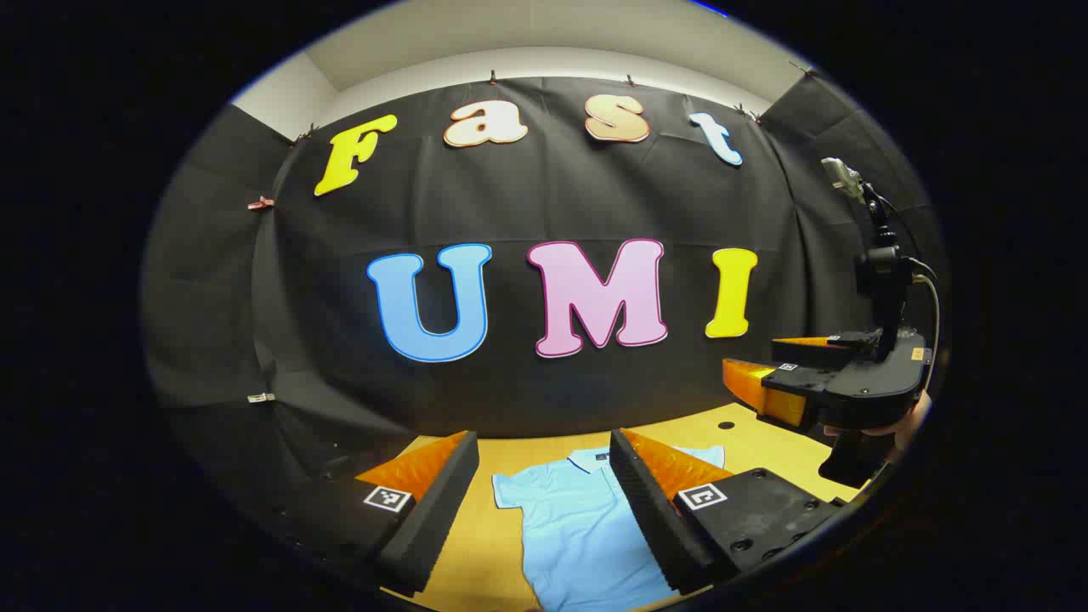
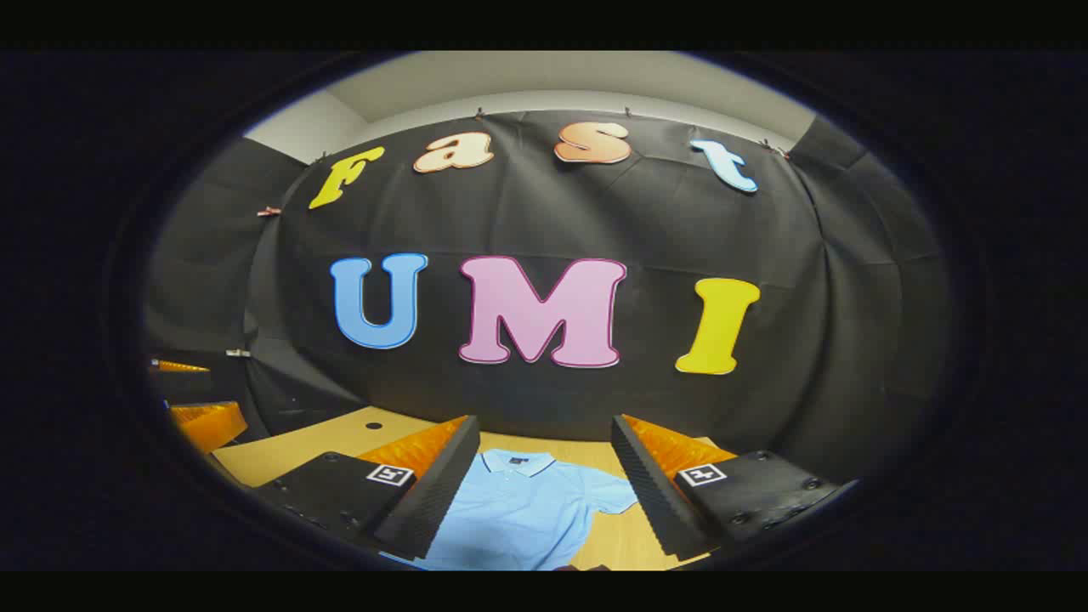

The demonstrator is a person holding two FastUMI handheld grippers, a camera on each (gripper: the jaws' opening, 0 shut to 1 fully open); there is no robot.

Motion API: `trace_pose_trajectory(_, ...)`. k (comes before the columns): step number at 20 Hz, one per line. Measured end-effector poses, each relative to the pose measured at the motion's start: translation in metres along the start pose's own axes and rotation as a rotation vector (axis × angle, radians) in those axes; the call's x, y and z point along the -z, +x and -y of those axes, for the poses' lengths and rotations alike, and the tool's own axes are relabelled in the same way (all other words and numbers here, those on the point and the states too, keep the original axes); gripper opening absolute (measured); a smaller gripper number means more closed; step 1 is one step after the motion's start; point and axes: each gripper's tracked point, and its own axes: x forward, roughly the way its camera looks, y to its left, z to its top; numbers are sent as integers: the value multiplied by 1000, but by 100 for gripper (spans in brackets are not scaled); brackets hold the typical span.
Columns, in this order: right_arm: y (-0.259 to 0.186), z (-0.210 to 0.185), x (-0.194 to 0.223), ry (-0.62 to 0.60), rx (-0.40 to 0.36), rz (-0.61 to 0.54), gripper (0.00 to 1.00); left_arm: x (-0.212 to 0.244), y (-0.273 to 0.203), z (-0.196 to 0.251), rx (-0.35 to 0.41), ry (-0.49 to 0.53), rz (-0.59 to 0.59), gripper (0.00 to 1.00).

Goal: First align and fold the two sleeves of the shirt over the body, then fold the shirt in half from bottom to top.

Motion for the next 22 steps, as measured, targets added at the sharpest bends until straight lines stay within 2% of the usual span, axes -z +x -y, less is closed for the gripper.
trace_pose_trajectory(7,6,-10,11,7,-38,-6,97,9,9,-27,-80,-99,-20,98)
trace_pose_trajectory(15,2,0,23,43,-19,-18,97,16,30,-40,-107,-146,-49,98)
trace_pose_trajectory(22,10,-3,33,47,-50,-44,97,15,42,-41,-94,-148,-50,99)
